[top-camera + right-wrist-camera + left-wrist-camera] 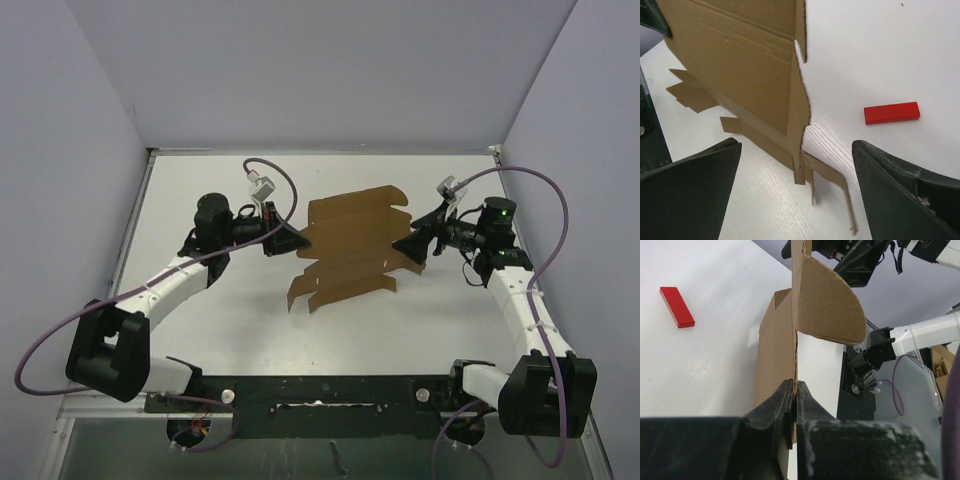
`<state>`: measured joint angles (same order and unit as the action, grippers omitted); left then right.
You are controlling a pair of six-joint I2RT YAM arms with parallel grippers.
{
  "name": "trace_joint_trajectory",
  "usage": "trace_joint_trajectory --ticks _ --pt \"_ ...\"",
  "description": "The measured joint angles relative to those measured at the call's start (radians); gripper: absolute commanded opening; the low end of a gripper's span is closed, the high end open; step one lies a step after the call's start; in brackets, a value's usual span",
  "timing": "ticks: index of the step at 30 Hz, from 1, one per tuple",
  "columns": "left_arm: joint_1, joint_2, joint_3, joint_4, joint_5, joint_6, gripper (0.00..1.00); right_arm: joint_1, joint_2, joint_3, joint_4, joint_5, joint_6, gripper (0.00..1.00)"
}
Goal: Fold the paper box
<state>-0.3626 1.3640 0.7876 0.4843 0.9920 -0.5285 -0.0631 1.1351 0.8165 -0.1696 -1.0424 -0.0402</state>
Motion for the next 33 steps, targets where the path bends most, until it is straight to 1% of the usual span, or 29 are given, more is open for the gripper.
trace_joint_trajectory --ticks 4,9,15,19,20,22,23,25,28,31,32,33 --pt "-0.012 0.011 0.011 0.003 0.018 0.002 0.0 -0.001 0.0 0.0 -0.003 0.06 0.0 0.99" --pt "-0.022 0.025 0.043 0.008 0.04 0.006 0.0 0.0 0.004 0.0 0.009 0.054 0.004 0.9" --pt "-0.031 0.054 0.064 0.013 0.063 0.01 0.0 0.007 0.032 0.0 0.07 -0.021 0.031 0.84" --pt "-0.036 0.062 0.066 0.013 0.069 0.014 0.0 0.012 0.056 0.0 0.084 -0.04 0.04 0.76" --pt "-0.037 0.062 0.066 0.013 0.072 0.015 0.0 0.012 0.061 0.0 0.085 -0.043 0.042 0.73" --pt "-0.038 0.063 0.066 0.013 0.076 0.018 0.0 0.012 0.068 0.0 0.088 -0.051 0.046 0.63" --pt "-0.039 0.063 0.066 0.012 0.077 0.019 0.0 0.012 0.069 0.0 0.088 -0.054 0.046 0.56" --pt "-0.042 0.066 0.069 0.012 0.079 0.023 0.0 0.012 0.069 0.0 0.095 -0.066 0.048 0.37" --pt "-0.047 0.074 0.08 0.003 0.08 0.034 0.0 0.012 0.069 0.0 0.109 -0.076 0.05 0.16" --pt "-0.048 0.074 0.087 -0.015 0.077 0.05 0.0 0.011 0.069 0.0 0.118 -0.08 0.058 0.04" --pt "-0.048 0.074 0.09 -0.022 0.072 0.056 0.04 0.011 0.069 0.0 0.121 -0.084 0.063 0.0" --pt "-0.048 0.074 0.093 -0.035 0.059 0.066 0.06 0.008 0.069 0.0 0.124 -0.086 0.07 0.0"
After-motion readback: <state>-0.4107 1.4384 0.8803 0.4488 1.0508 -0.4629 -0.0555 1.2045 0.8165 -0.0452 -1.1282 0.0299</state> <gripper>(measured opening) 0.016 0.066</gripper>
